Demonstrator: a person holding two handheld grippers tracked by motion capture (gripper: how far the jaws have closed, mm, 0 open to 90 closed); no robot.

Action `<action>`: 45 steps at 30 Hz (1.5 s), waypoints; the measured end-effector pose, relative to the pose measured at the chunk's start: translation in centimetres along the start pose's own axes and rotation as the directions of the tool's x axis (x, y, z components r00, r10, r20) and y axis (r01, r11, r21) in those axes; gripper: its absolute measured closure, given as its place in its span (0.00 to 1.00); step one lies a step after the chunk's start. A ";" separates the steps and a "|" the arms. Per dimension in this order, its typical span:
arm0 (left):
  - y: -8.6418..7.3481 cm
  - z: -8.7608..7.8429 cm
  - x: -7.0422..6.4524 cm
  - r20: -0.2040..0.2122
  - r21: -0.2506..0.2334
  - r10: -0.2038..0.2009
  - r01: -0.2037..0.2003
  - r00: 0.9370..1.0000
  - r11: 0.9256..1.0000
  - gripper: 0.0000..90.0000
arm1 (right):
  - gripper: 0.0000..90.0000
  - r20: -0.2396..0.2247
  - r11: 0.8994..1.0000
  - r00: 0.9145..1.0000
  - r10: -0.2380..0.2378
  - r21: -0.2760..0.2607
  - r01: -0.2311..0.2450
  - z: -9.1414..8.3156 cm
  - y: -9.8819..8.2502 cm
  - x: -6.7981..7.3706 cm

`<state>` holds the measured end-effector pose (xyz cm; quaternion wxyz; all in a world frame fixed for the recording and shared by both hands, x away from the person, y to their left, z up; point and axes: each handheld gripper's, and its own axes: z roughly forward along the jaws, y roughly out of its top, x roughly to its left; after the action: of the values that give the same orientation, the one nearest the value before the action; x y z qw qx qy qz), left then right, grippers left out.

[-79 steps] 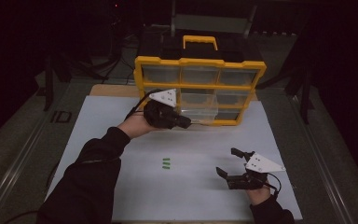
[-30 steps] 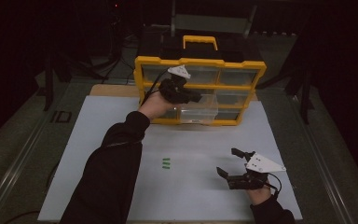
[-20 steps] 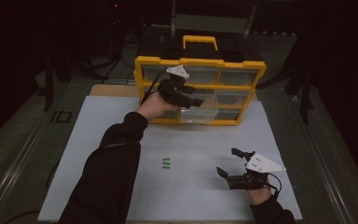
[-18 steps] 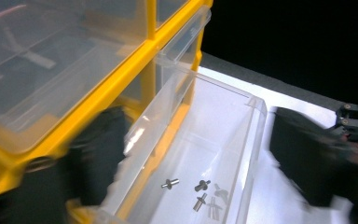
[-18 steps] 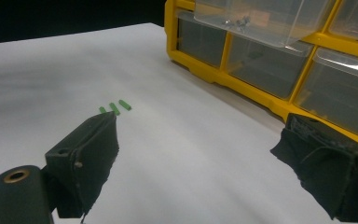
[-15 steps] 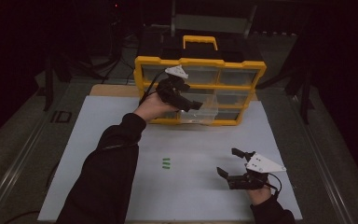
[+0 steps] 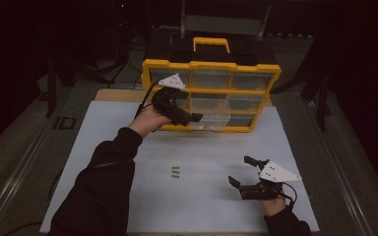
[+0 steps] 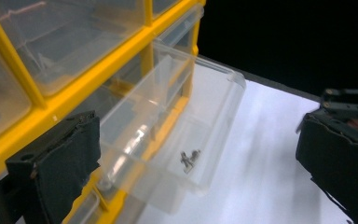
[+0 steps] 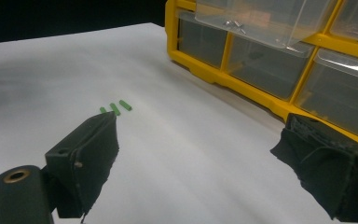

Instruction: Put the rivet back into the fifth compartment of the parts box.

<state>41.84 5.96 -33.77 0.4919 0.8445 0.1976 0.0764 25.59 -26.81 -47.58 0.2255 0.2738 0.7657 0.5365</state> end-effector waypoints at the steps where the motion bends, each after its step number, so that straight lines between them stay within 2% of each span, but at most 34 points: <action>1: -0.3 -0.3 -0.2 -0.002 -0.006 0.001 -0.001 1.000 1.000 0.00 | 0.12 0.000 1.000 1.000 0.000 0.000 0.000 0.0 0.0 0.0; 7: -1.8 -1.8 -1.3 -0.009 -0.030 0.016 -0.016 1.000 0.999 0.00 | 0.12 0.002 1.000 1.000 -0.002 -0.003 0.002 0.0 0.1 0.0; 11: -3.1 -2.9 -2.0 -0.032 -0.041 0.028 -0.029 0.999 0.999 0.00 | 0.13 0.001 1.000 1.000 -0.001 -0.004 0.001 0.0 0.1 0.1; 17: -5.5 -4.4 -2.6 -0.061 -0.054 0.018 -0.021 0.998 0.998 0.00 | 0.13 -0.001 1.000 1.000 -0.001 -0.003 0.001 0.0 0.2 0.1; 18: -5.5 -4.4 -2.6 -0.061 -0.054 0.018 -0.021 0.998 0.998 0.00 | 0.13 -0.001 1.000 1.000 -0.001 -0.003 0.001 0.0 0.2 0.1; 22: -7.5 -5.7 -3.1 -0.078 -0.056 0.006 -0.010 0.997 0.998 0.00 | 0.12 -0.001 1.000 1.000 -0.005 -0.005 0.005 0.1 0.2 0.1; 33: -12.2 -7.2 -5.5 -0.110 -0.050 -0.013 0.007 0.994 0.999 0.00 | 0.13 0.000 1.000 1.000 -0.005 -0.007 0.005 0.1 0.3 0.2; 34: -12.2 -7.2 -5.5 -0.110 -0.050 -0.013 0.007 0.994 0.999 0.00 | 0.13 -0.001 1.000 1.000 -0.006 -0.007 0.006 0.1 0.3 0.2; 35: -13.2 -7.4 -5.9 -0.110 -0.048 -0.027 0.022 0.994 0.999 0.00 | 0.13 -0.001 1.000 1.000 -0.007 -0.005 0.007 0.1 0.3 0.2; 40: -15.5 -7.7 -7.1 -0.141 -0.039 -0.027 0.022 0.990 0.999 0.00 | 0.13 -0.001 1.000 1.000 -0.005 0.002 0.005 0.1 0.3 0.2; 45: -17.2 -8.0 -7.9 -0.143 -0.041 -0.051 0.045 0.988 0.998 0.00 | 0.13 -0.001 1.000 1.000 -0.008 0.004 0.008 0.2 0.2 0.2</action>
<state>27.59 16.61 -44.04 0.4937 0.8224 0.2514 0.1290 25.58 -26.43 -47.43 0.2268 0.2711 0.7680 0.5341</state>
